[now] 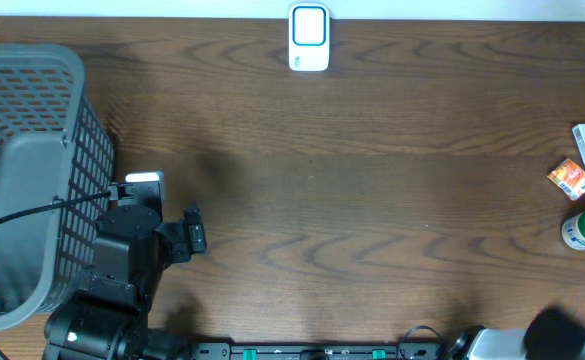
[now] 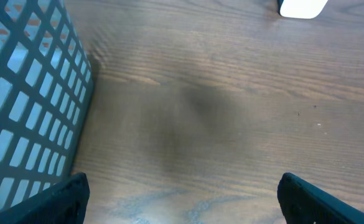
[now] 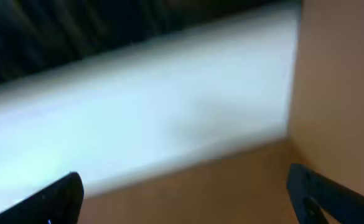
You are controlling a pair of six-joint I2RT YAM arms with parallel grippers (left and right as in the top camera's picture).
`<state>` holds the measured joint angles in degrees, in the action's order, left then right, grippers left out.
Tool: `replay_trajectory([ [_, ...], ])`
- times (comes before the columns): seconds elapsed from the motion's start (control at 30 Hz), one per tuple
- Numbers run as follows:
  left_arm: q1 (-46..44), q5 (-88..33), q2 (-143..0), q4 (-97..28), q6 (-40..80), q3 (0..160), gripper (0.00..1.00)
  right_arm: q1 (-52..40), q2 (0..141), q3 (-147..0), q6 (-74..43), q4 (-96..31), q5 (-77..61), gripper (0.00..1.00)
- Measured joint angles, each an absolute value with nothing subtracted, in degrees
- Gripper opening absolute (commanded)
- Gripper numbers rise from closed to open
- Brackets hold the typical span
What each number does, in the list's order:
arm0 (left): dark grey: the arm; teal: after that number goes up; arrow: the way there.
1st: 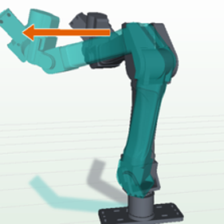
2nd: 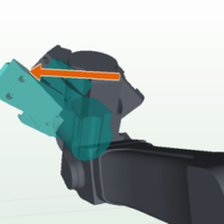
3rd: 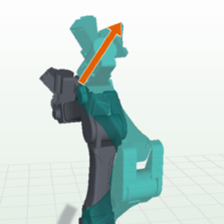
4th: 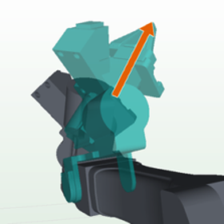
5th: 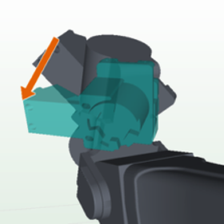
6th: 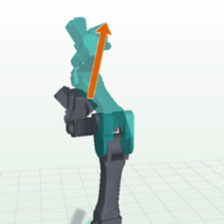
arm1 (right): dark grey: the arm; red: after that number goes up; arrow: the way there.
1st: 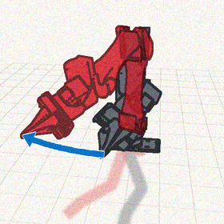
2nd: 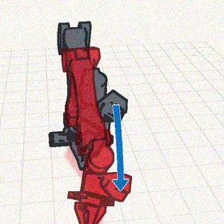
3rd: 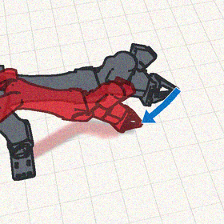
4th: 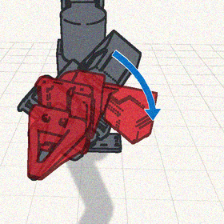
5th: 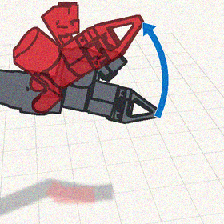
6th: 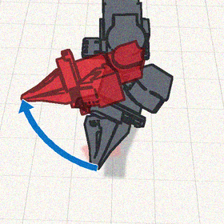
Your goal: Scan the item barcode
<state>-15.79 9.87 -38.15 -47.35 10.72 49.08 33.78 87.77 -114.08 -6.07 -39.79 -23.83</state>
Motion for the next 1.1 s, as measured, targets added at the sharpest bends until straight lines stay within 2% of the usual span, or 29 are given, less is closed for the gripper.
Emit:
replay_trajectory([
  [0.1, -15.79, 9.87, -38.15, -43.68, 10.72, 49.08, 0.96, 33.67, 78.52, -115.04, -11.05, -35.97, -27.27, 0.99],
  [0.23, -15.79, 10.37, -38.33, -26.02, 9.54, 48.99, 0.96, 32.62, 69.78, -115.22, -14.55, -33.67, -30.35, 0.99],
  [0.37, -15.79, 11.4, -39.68, -4.29, -0.34, 49.08, 0.96, 29.04, 65.91, -115.26, -15.79, -33.17, -32.18, 0.99],
  [0.5, -15.84, 18.37, -42.26, 10.76, -11.84, 49.32, 0.96, 22.63, 65.49, -115.11, -16.4, -29.85, -32.82, 0.99],
  [0.73, -15.81, 31.48, -43.29, 11.9, -30.46, 49.32, 0.96, 11.92, 67.57, -114.91, -16.47, -19.31, -24.01, 0.99],
  [0.9, -15.35, 35.07, -37.78, 8.12, -35.48, 49.32, 0.96, 4.32, 65.36, -111.87, -8.91, -31.97, -17.69, 0.98],
  [1.1, -14.02, 35.22, -25.85, -0.47, -36.16, 49.32, 0.96, -4.08, 49.89, -95.13, -1.34, -31.99, -13.56, 0.99],
])
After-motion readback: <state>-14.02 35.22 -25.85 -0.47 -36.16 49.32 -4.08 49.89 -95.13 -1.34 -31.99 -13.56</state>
